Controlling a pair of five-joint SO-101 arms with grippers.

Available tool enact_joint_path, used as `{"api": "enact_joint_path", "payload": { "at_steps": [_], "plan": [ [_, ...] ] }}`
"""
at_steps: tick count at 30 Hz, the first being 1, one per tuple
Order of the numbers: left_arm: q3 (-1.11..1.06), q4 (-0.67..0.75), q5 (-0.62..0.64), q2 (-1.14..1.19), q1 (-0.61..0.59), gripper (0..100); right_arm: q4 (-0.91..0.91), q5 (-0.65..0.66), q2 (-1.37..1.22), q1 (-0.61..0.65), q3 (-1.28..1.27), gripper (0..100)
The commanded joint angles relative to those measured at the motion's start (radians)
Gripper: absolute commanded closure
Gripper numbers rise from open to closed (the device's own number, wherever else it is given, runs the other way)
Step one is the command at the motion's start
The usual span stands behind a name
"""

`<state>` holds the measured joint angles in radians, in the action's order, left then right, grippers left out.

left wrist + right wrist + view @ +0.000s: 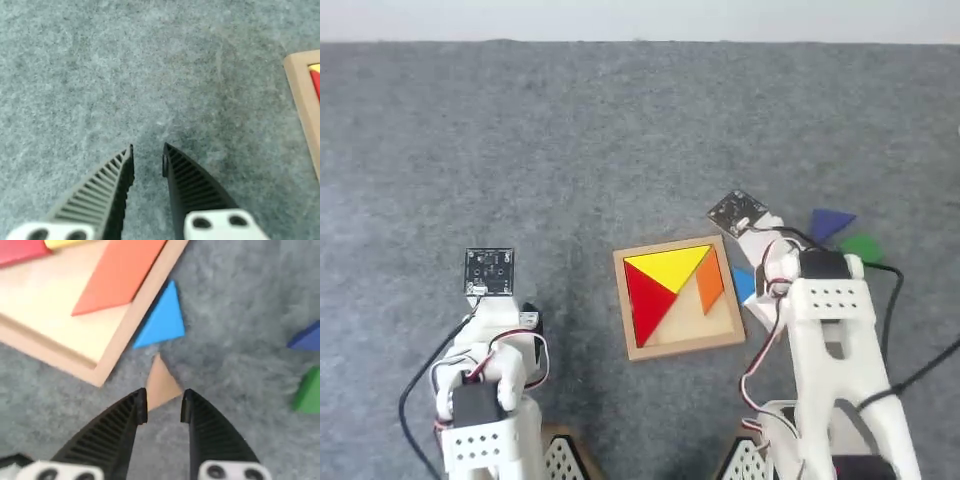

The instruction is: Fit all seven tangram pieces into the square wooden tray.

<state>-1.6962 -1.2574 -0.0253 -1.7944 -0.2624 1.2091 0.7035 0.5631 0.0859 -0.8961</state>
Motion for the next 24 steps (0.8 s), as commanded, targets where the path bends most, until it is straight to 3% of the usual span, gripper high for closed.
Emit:
{"api": "enact_joint_path", "payload": {
  "at_steps": [1,4,12,21,24],
  "plan": [
    [0.013,-0.003,-0.002,-0.020,-0.005,91,0.025,0.057,0.022,0.010,-0.032,74.4],
    [0.013,-0.003,-0.002,-0.020,-0.005,91,-0.007,0.098,-0.044,0.005,-0.063,67.5],
    [0.013,-0.003,-0.002,-0.020,-0.005,91,-0.232,0.061,-0.294,0.004,-0.061,67.5],
    [0.013,-0.003,-0.002,-0.020,-0.005,91,-0.220,0.029,-0.375,-0.047,-0.031,91.0],
    [0.013,-0.003,-0.002,-0.020,-0.005,91,-0.246,0.012,-0.375,-0.091,-0.029,93.0]
  ]
}}
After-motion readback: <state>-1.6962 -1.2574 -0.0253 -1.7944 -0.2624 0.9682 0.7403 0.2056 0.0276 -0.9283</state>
